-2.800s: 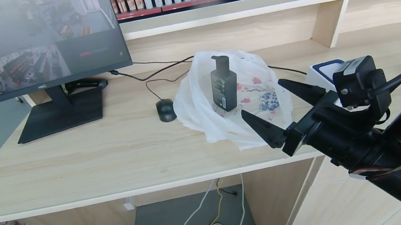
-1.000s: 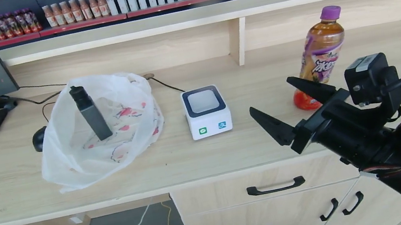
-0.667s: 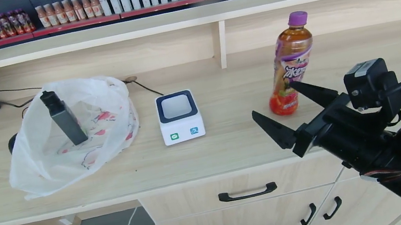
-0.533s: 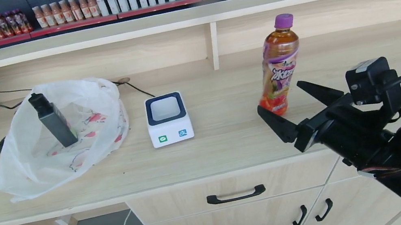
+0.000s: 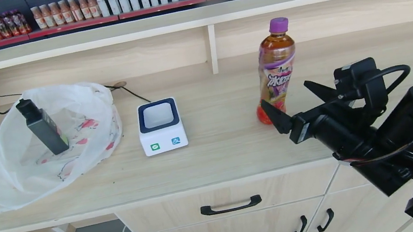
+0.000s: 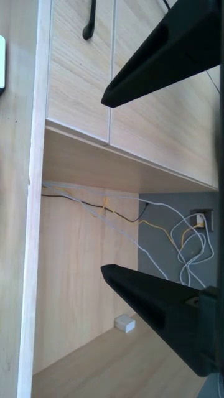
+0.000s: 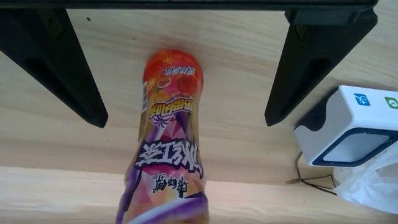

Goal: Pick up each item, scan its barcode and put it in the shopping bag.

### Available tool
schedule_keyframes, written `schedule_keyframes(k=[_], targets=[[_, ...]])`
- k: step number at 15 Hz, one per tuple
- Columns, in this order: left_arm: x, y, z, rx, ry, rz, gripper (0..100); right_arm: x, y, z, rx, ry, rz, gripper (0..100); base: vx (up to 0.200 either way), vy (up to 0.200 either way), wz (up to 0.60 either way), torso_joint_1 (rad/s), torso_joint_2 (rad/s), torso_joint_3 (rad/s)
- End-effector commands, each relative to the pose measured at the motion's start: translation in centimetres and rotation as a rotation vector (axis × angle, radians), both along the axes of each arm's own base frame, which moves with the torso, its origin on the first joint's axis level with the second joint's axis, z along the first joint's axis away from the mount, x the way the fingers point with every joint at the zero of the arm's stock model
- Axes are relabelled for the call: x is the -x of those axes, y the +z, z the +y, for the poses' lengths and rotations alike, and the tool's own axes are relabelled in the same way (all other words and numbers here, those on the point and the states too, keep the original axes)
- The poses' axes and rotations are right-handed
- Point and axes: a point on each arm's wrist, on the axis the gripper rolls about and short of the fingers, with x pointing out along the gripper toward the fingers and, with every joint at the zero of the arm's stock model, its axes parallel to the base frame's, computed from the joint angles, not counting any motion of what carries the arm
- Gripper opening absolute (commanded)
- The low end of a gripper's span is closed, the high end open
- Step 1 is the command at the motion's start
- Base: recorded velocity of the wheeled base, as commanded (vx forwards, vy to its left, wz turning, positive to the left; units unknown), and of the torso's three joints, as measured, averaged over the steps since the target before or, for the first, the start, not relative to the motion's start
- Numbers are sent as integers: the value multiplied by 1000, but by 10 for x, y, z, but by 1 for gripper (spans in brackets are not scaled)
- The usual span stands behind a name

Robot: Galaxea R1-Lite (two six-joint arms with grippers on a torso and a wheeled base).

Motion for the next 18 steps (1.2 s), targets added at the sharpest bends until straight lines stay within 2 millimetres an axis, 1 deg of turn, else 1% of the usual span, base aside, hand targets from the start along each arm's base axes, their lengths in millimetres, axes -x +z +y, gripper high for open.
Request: schedule_keyframes(k=[1, 4, 6, 10, 12, 13, 15, 18], targets=[[0, 0, 0, 0, 0, 0, 100, -13, -9, 9, 4, -12, 16, 100, 0, 0, 0, 0, 0, 0], [0, 0, 0, 0, 0, 0, 100, -25, -12, 7, 5, -38, 19, 100, 0, 0, 0, 0, 0, 0], [0, 0, 0, 0, 0, 0, 100, -39, -12, 2, -4, -73, 5, 100, 0, 0, 0, 0, 0, 0], [0, 0, 0, 0, 0, 0, 100, -43, -10, -1, -9, -85, -2, 100, 0, 0, 0, 0, 0, 0], [0, 0, 0, 0, 0, 0, 100, -49, -9, -2, -14, -90, -13, 100, 0, 0, 0, 0, 0, 0], [0, 0, 0, 0, 0, 0, 100, -54, -7, -4, -18, -98, -25, 100, 0, 0, 0, 0, 0, 0], [0, 0, 0, 0, 0, 0, 100, -64, 4, 1, -37, -82, -67, 100, 0, 0, 0, 0, 0, 0], [0, 0, 0, 0, 0, 0, 100, -75, 15, 3, -33, -90, -63, 100, 0, 0, 0, 0, 0, 0]])
